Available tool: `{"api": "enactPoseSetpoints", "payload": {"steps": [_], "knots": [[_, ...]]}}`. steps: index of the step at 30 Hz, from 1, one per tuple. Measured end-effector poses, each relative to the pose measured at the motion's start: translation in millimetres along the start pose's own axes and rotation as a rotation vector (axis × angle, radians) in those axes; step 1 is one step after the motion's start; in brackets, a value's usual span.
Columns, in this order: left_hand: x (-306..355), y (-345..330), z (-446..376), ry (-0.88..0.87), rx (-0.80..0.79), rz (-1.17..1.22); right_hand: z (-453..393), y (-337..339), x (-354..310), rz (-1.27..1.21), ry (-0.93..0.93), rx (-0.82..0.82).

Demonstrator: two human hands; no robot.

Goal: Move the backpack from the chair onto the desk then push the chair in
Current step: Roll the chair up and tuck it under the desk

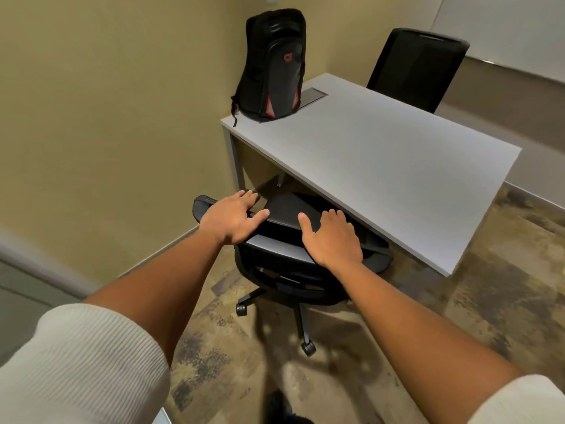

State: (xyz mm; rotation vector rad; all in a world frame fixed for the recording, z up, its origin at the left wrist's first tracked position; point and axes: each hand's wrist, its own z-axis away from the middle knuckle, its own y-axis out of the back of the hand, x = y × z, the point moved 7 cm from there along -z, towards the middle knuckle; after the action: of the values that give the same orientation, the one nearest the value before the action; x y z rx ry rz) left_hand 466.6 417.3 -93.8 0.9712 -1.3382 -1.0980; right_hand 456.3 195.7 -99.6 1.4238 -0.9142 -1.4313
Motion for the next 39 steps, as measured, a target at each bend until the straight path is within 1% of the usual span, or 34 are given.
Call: {"api": "enactPoseSetpoints", "payload": {"steps": [6, 10, 14, 17, 19, 22, 29, 35, 39], "knots": [[-11.1, 3.6, -34.8, -0.034, -0.016, -0.04, -24.1, 2.9, -11.1, -0.008, 0.003, 0.057], [-21.7, 4.5, -59.6, -0.056, -0.054, -0.037, -39.4, 2.8, -16.5, -0.019, -0.021, 0.084], [-29.6, 3.8, -84.0, -0.104, -0.074, -0.03, -50.2, 5.4, -23.9, -0.057, -0.055, 0.135], [-34.9, 2.1, -103.1, -0.17, -0.128, -0.005, -60.4, 7.3, -29.1, -0.038, -0.076, 0.182], [-38.5, 0.0, -116.8, -0.223, -0.183, 0.01, -68.5, 8.4, -29.0, -0.026, -0.119, 0.211], [-44.0, -0.9, -136.6, -0.295, -0.228, 0.031, -79.3, 3.7, -26.8, -0.042, -0.212, 0.193], [-56.1, 6.1, -171.3, -0.344, -0.211, 0.058, -98.2, -0.2, -35.1, -0.033, -0.365, 0.24], [-67.3, 16.5, -199.1, -0.384, -0.178, 0.075, -110.2, -0.8, -49.7, -0.036, -0.487, 0.336], [-75.1, 20.4, -224.4, -0.439, -0.164, 0.074, -125.0, -2.0, -60.0, -0.023, -0.55, 0.364]]}}
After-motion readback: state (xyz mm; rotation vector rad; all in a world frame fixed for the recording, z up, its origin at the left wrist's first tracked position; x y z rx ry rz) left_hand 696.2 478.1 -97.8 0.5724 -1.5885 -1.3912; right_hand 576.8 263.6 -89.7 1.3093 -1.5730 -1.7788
